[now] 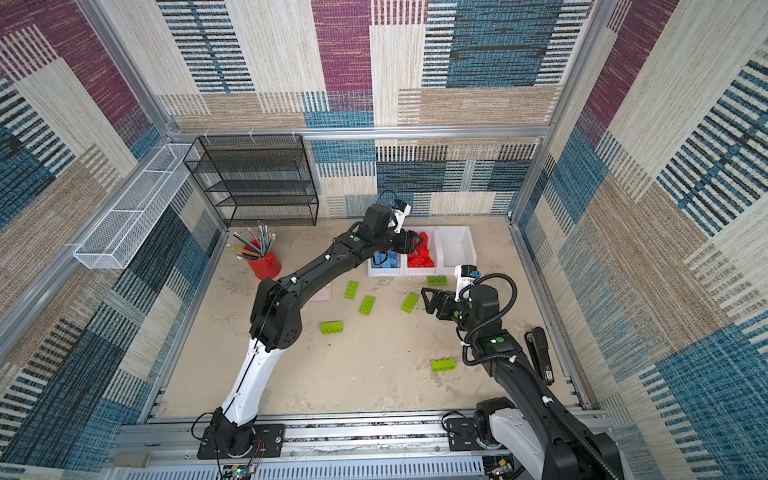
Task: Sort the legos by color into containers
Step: 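Open the left gripper to drop the red brick into the middle compartment, then grasp a lime-green 2x4 brick with the right gripper while the left withdraws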
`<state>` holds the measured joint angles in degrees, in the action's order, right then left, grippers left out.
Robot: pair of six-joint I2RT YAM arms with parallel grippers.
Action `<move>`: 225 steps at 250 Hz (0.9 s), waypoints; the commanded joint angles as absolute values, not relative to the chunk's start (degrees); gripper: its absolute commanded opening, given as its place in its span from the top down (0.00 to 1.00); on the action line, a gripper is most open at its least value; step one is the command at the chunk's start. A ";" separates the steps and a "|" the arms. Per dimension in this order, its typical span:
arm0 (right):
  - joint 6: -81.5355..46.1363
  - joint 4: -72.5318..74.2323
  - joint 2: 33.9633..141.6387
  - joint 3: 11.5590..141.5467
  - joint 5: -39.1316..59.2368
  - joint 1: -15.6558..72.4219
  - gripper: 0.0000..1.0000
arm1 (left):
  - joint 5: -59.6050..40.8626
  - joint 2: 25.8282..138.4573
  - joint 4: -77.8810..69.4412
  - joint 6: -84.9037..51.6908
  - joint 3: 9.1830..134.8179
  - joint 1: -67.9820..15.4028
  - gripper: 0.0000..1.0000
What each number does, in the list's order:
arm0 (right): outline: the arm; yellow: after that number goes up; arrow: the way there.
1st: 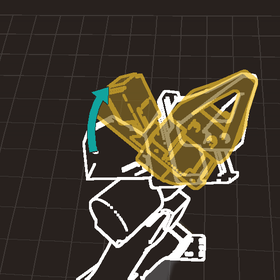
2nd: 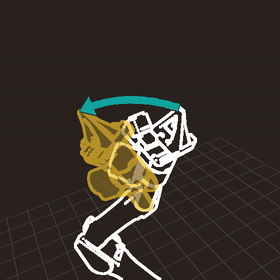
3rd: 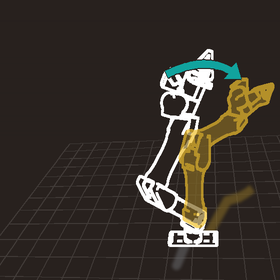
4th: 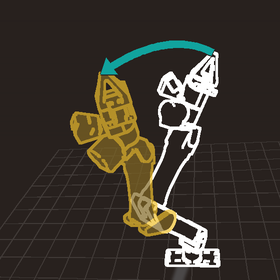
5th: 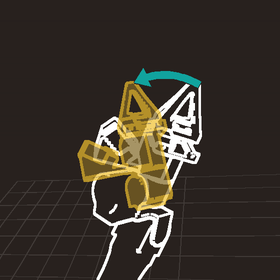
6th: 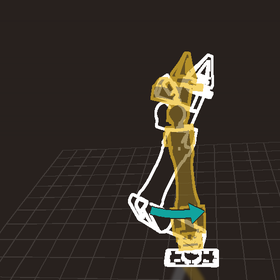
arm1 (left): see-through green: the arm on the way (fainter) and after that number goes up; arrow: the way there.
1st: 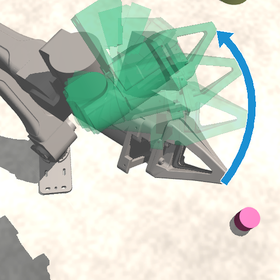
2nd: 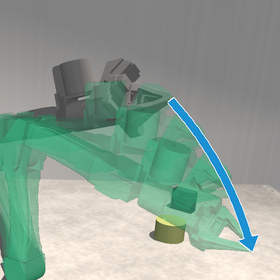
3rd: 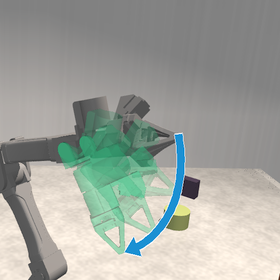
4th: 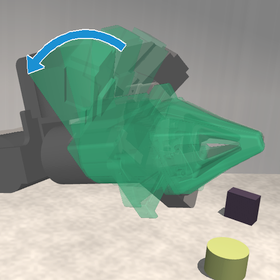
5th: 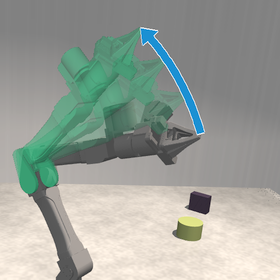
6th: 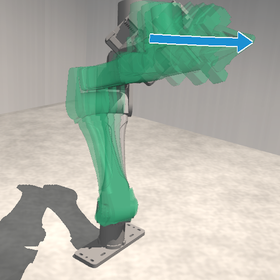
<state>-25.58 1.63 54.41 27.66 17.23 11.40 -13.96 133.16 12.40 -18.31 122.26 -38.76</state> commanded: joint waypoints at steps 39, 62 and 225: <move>-24.26 -3.32 64.29 34.27 6.83 17.47 0.16 | -8.55 110.75 -5.01 -22.79 93.14 -39.09 0.38; -24.41 -3.34 68.55 36.38 3.96 19.71 0.17 | -6.76 103.67 -6.98 -24.09 84.00 -39.29 0.39; -25.24 -4.08 93.15 46.52 0.09 26.12 0.26 | 1.68 71.26 -6.61 -27.94 41.41 -41.66 0.41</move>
